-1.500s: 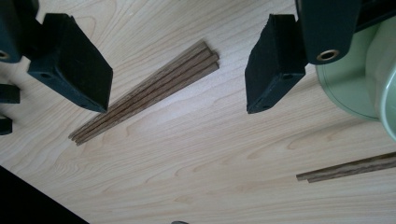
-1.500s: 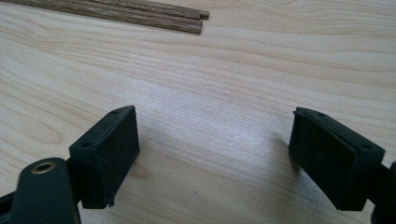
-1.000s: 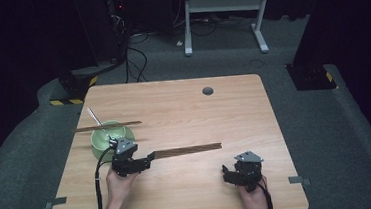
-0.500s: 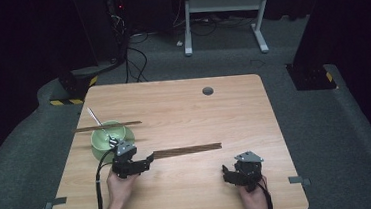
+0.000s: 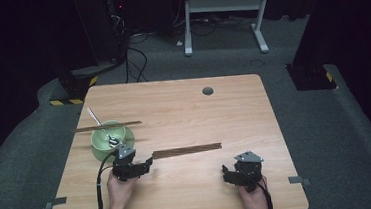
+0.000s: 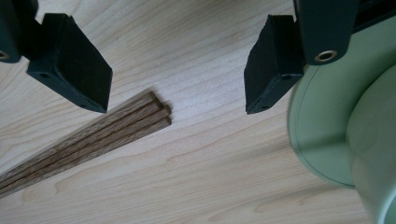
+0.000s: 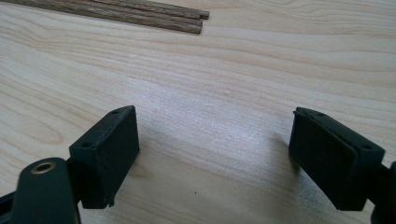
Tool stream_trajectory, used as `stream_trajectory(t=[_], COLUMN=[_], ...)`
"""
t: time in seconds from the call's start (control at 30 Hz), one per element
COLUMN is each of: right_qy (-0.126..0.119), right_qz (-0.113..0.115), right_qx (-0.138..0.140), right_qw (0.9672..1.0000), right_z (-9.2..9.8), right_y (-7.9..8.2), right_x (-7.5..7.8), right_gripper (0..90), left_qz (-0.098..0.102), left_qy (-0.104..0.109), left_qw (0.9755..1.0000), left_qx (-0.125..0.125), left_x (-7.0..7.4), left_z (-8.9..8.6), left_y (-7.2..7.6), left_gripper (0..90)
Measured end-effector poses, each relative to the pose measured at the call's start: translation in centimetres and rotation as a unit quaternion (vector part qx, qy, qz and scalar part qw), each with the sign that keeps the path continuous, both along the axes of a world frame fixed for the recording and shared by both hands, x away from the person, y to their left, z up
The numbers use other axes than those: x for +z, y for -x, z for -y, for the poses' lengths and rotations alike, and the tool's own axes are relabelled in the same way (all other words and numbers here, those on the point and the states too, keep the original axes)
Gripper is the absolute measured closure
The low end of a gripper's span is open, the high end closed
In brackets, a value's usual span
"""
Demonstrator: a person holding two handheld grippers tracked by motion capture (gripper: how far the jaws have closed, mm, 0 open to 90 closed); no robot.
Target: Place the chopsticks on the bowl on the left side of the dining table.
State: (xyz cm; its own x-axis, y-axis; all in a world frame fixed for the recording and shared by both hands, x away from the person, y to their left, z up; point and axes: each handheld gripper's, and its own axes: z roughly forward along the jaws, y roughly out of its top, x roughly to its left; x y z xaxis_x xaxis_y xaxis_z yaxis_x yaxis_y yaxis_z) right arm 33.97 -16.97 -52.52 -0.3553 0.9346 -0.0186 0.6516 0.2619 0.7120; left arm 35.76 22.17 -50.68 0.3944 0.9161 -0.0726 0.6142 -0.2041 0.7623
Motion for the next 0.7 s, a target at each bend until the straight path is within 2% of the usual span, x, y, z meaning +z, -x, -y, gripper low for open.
stream_trajectory(t=[0.27,0.7], right_qy=[0.0,0.0], right_qz=[0.0,0.0], right_qx=[0.0,0.0], right_qw=[1.0,1.0], right_z=[0.0,0.0], right_y=[0.0,0.0], right_x=[0.0,0.0], right_gripper=[15.8,15.9], left_qz=[0.001,-0.005], left_qy=[-0.018,-0.028], left_qw=[0.9998,0.9995], left_qx=[0.005,0.015], left_x=[-0.6,-1.6], left_z=[-0.2,-0.3], left_y=[0.3,0.6], left_gripper=[23.7,23.3])
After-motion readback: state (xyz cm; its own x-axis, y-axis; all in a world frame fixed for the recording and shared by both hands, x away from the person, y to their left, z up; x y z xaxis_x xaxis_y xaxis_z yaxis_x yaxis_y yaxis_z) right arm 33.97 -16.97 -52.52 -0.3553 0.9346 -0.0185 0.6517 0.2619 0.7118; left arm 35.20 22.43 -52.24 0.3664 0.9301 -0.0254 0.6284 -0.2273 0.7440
